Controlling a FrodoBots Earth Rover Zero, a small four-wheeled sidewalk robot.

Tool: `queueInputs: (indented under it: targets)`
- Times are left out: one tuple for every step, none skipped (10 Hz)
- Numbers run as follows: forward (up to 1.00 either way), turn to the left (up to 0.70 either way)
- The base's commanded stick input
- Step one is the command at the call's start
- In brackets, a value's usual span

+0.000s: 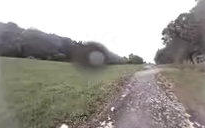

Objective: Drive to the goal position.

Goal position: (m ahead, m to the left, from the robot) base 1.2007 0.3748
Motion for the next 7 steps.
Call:
queueInputs:
  targets:
    - [0.00, -0.26]
    - [0.00, -0.70]
    - [0.00, -0.70]
    - [0.00, -0.70]
    - [0.00, -0.70]
    - [0.00, -0.70]
    - [0.00, -0.70]
